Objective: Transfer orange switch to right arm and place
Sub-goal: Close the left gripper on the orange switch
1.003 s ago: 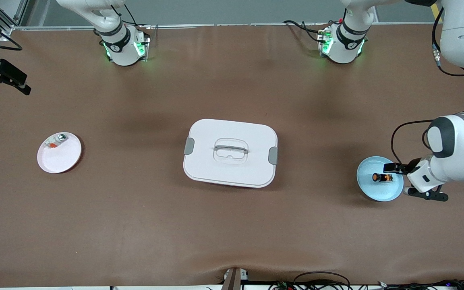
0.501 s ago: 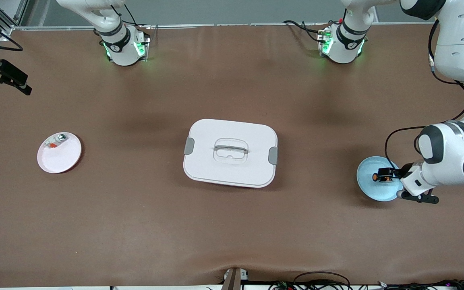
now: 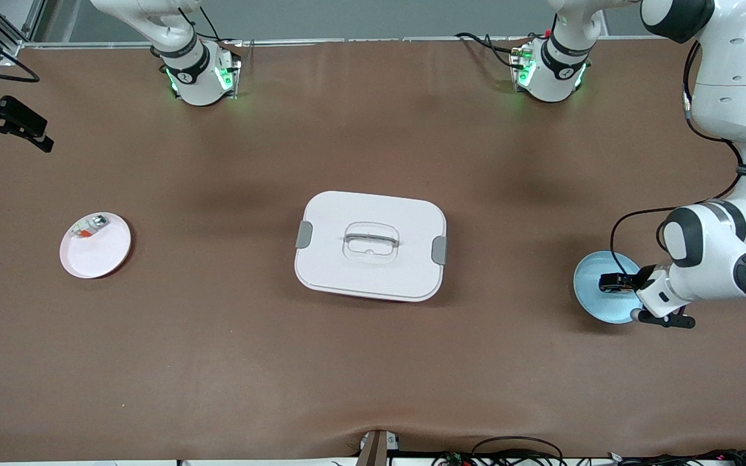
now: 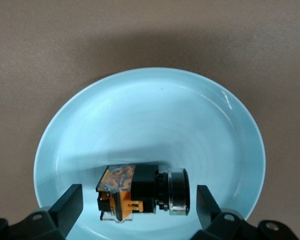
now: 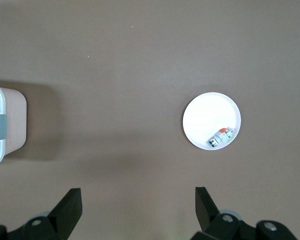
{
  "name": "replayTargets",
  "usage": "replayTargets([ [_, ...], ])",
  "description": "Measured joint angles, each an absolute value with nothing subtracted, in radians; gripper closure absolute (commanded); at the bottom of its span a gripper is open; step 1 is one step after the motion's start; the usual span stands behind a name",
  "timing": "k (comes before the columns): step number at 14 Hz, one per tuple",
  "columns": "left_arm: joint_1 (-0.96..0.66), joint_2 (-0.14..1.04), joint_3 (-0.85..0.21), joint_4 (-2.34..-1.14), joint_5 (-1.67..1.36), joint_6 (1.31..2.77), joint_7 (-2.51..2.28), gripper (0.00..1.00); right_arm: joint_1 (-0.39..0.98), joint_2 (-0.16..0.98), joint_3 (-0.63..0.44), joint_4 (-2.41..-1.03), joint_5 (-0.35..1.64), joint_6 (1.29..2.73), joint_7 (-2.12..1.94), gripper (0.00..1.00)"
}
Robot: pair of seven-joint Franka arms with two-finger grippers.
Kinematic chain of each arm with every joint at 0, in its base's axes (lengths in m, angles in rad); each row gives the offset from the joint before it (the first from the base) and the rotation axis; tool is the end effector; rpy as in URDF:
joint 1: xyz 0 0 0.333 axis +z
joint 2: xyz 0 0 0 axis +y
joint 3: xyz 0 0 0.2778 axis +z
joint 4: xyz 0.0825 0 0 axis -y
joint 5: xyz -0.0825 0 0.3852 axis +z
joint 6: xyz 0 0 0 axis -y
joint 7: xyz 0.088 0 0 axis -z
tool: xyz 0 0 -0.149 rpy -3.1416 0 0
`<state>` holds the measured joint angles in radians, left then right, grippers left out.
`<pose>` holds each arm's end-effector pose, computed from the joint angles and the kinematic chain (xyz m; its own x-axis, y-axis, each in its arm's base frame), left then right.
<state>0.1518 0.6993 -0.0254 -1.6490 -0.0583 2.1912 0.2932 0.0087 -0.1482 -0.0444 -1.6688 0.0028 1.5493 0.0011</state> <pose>0.6335 0.0767 0.1204 0.9824 -0.1298 -0.1341 -0.1168 -0.9880 0.1009 0.5131 -0.0192 0.5752 0.9989 -0.0364 0.0285 -0.0362 -0.9993 -0.0094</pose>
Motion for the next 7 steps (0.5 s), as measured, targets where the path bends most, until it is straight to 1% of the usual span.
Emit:
replayTargets([
  [7, 0.165, 0.714, -0.026, -1.656, -0.109, 2.194, 0.293, 0.00, 0.009, -0.153, -0.045, -1.670, 0.004, 1.549, 0.002, 0.00],
])
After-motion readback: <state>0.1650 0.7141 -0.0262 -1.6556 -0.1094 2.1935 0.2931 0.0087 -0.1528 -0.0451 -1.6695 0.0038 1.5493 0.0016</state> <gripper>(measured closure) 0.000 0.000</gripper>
